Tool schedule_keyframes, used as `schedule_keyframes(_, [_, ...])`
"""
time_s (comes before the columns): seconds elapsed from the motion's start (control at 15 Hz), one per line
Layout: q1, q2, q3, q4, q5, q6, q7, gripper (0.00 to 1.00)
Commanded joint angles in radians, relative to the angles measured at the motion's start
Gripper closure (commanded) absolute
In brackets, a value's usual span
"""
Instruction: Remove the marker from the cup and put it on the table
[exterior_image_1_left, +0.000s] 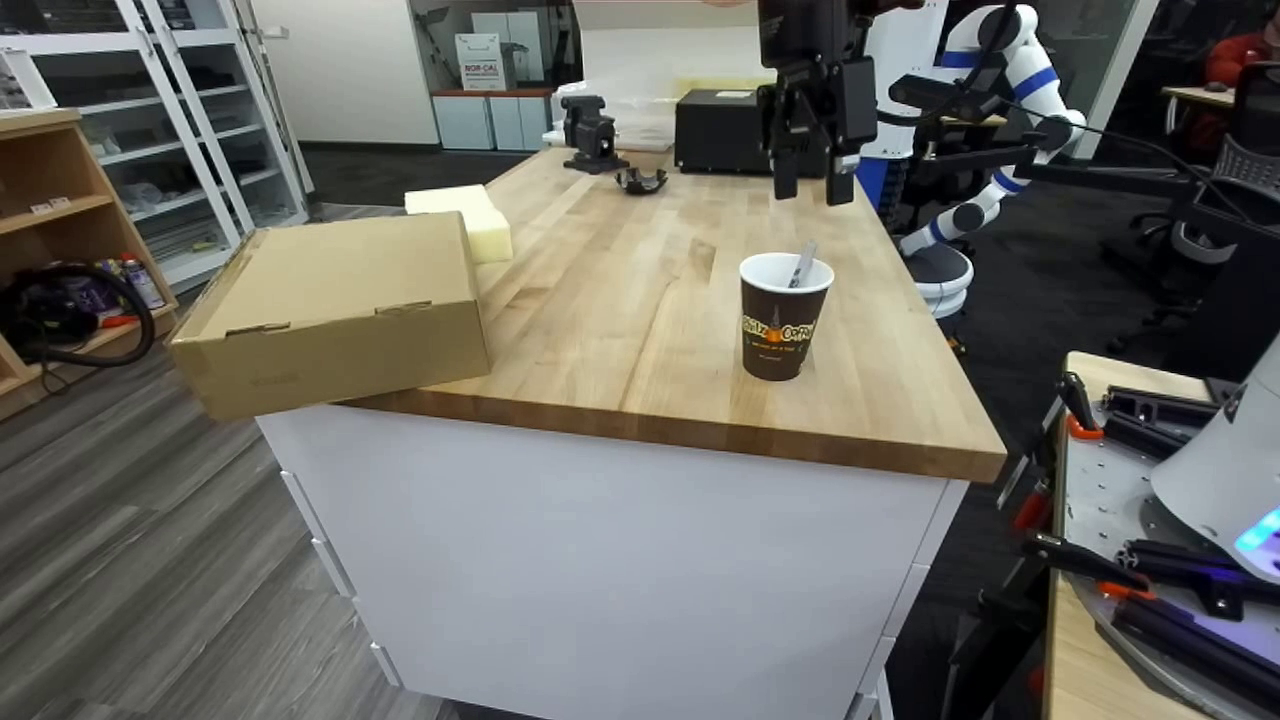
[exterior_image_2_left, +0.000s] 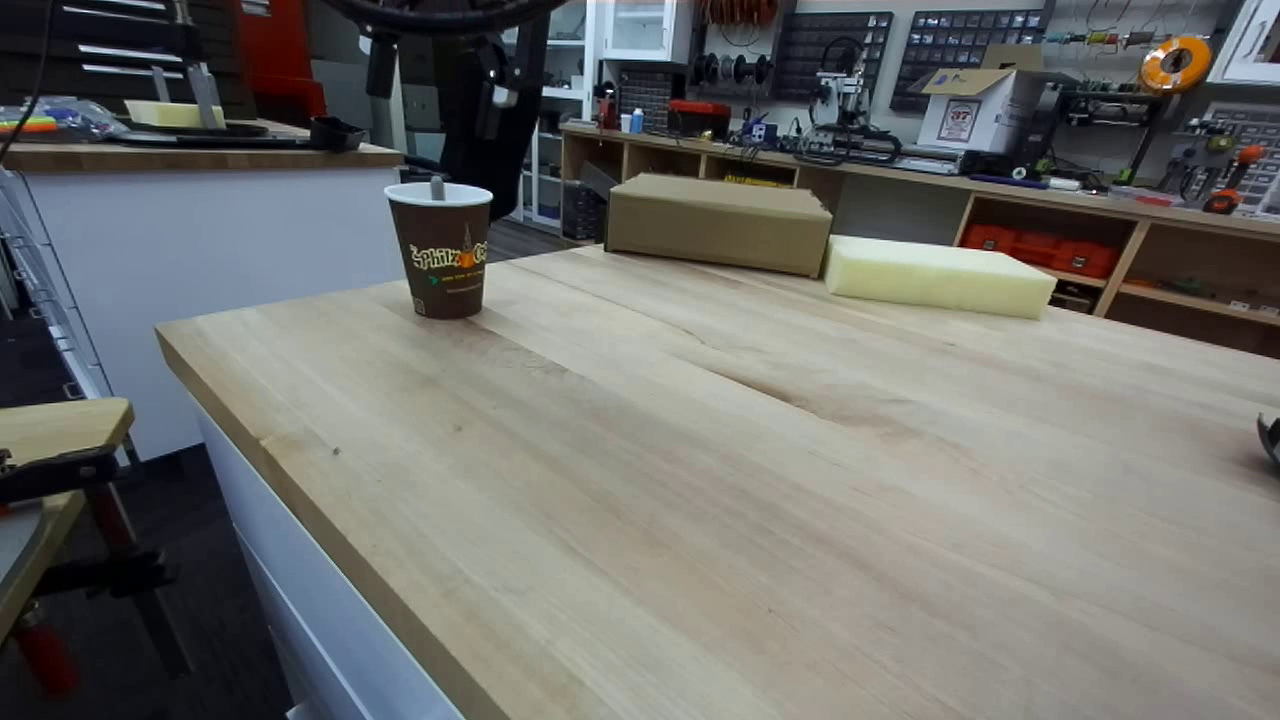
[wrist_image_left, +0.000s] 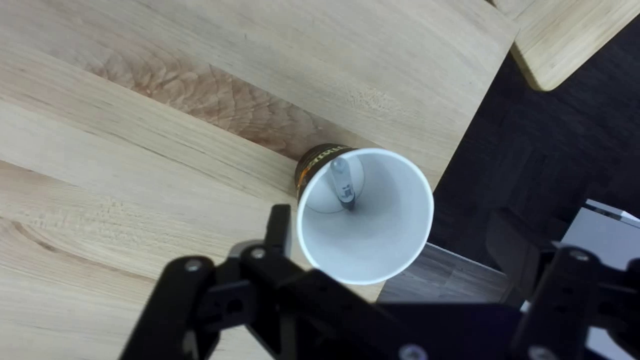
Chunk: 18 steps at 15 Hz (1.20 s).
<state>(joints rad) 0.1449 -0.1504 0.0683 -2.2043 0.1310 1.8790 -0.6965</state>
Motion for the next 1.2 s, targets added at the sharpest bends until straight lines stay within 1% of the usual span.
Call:
schedule_keyframes(0.0, [0.005,-0.004,0.019,-0.035,-0.013,0.001,0.045,0.0])
schedule_keyframes(0.2, [0.002,0.009,0.023,-0.054,-0.013,-0.011,0.048,0.0])
schedule_keyframes(0.27, [0.002,0.011,0.024,-0.059,-0.013,-0.014,0.05,0.05])
schedule_keyframes(0.33, [0.001,0.014,0.024,-0.063,-0.015,-0.014,0.049,0.06])
schedule_keyframes(0.4, [0.001,0.017,0.024,-0.065,-0.016,-0.016,0.05,0.19])
schedule_keyframes(0.47, [0.0,0.02,0.024,-0.066,-0.016,-0.017,0.05,0.22])
schedule_keyframes(0.53, [0.0,0.024,0.025,-0.065,-0.018,-0.019,0.051,0.11])
schedule_keyframes(0.6, [0.0,0.028,0.026,-0.064,-0.019,-0.02,0.053,0.16])
schedule_keyframes(0.67, [0.0,0.03,0.026,-0.063,-0.021,-0.019,0.055,0.33])
schedule_keyframes(0.8, [-0.001,0.031,0.026,-0.062,-0.026,-0.02,0.062,0.36])
schedule_keyframes(0.87, [-0.001,0.032,0.026,-0.059,-0.028,-0.023,0.066,0.51])
schedule_keyframes(1.07, [-0.003,0.031,0.025,-0.055,-0.036,-0.029,0.074,0.71])
schedule_keyframes(1.13, [-0.003,0.031,0.025,-0.054,-0.038,-0.03,0.076,0.77])
